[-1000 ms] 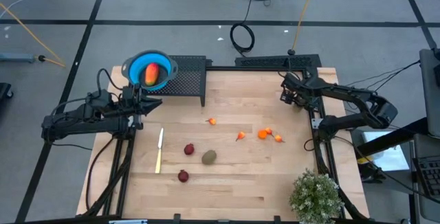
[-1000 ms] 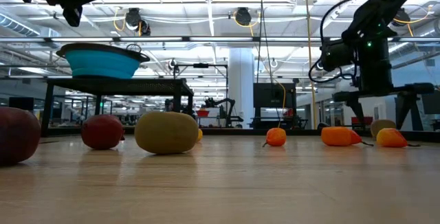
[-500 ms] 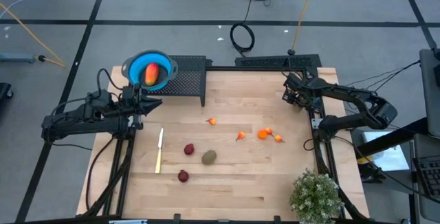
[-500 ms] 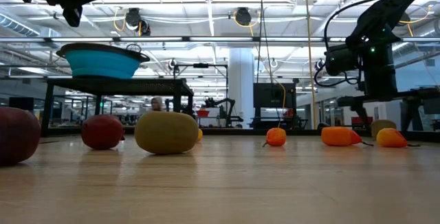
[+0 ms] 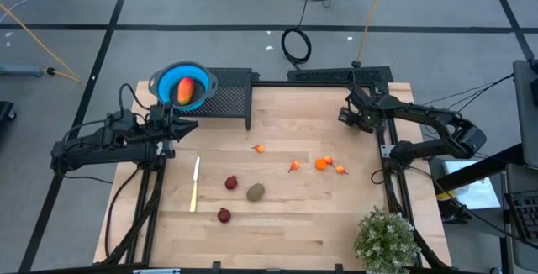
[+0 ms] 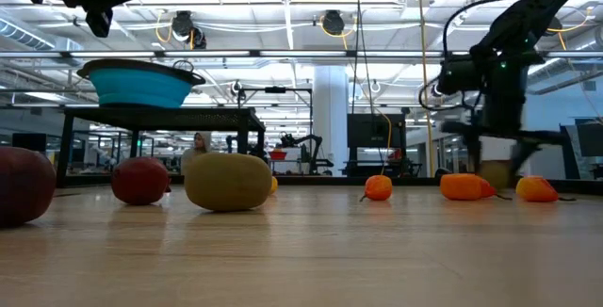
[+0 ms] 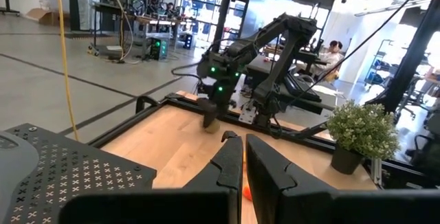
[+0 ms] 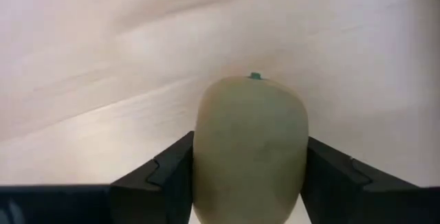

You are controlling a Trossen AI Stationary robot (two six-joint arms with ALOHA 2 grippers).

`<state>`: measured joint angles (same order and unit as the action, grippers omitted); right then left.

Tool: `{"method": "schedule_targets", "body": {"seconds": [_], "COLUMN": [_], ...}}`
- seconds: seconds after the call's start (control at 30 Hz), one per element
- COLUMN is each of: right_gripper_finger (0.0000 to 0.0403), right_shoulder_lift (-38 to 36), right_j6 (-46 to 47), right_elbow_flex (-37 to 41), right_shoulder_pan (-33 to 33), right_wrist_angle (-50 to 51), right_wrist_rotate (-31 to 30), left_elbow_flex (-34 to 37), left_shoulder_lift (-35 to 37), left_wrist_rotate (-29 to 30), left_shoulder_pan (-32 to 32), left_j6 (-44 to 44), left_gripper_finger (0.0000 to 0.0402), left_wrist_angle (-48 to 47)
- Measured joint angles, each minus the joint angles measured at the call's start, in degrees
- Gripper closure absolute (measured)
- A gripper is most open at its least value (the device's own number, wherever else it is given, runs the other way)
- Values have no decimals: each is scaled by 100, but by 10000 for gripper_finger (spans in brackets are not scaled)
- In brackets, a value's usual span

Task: Pick & Place Fruit
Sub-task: Put the kiwi into the blue strainer bowl on the shelf

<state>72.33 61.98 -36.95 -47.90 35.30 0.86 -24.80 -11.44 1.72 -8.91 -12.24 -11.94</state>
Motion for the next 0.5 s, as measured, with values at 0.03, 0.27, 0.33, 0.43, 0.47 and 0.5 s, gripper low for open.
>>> {"method": "schedule_targets", "body": {"seconds": [0.03,0.27,0.33,0.43,0.47,0.5], "right_gripper_finger": [202,192,194,197,198,198], "right_shoulder_lift": [-34,-443,-560,-691,-724,-754], "right_j6": [-40,-166,-158,-127,-121,-121], "right_elbow_flex": [2,4,4,4,4,4], "right_shoulder_pan": [0,0,0,0,0,0], "right_wrist_angle": [-253,-2713,-3508,-4688,-5080,-5475], "right_wrist_rotate": [238,1750,2090,2553,2705,2840], "left_elbow_flex": [0,0,0,0,0,0], "left_shoulder_lift": [0,0,0,0,0,0], "left_wrist_rotate": [0,35,37,43,42,43], "left_shoulder_pan": [0,0,0,4,4,4], "left_j6": [-26,-175,-186,-203,-204,-205], "left_gripper_finger": [385,385,385,385,385,385], "left_wrist_angle": [0,0,2,2,2,2]}}
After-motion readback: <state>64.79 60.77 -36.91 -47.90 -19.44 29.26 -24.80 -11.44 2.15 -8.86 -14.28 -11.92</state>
